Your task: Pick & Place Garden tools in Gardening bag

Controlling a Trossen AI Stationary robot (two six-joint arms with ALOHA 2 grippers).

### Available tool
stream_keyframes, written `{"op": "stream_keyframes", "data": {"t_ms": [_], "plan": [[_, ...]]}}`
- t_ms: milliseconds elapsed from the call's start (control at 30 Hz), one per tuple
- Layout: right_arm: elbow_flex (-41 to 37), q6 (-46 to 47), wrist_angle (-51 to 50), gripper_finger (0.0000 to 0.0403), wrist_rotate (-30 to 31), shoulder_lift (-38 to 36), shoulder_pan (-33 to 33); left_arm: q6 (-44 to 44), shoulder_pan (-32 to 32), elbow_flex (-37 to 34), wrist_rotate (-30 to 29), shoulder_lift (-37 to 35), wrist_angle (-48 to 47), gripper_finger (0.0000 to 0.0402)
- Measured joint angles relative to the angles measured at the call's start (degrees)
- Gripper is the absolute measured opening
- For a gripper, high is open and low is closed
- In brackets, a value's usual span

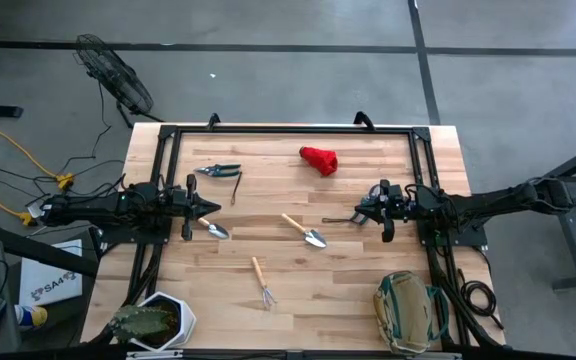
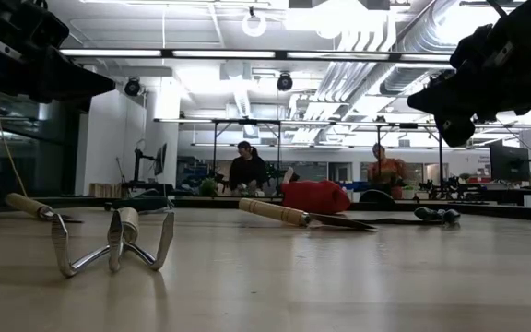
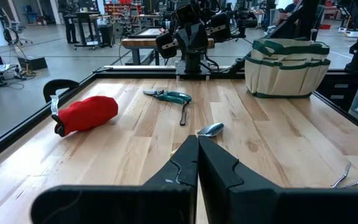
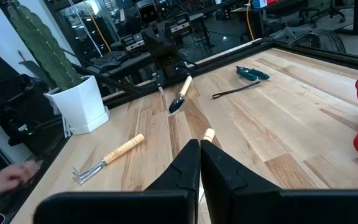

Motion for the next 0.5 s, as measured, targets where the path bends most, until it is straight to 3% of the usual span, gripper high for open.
{"op": "stream_keyframes", "data": {"t_ms": [400, 500], "plan": [[0.02, 0.03, 0.05, 0.0005, 0.02, 0.0, -0.01, 0.0, -0.01, 0.02, 0.0, -0.01, -0.02, 0.0001], [0.0, 4.24, 0.05, 0.0005, 0.18, 0.0, 0.01, 0.0, 0.01, 0.02, -0.01, 0.0, -0.01, 0.0001]]}}
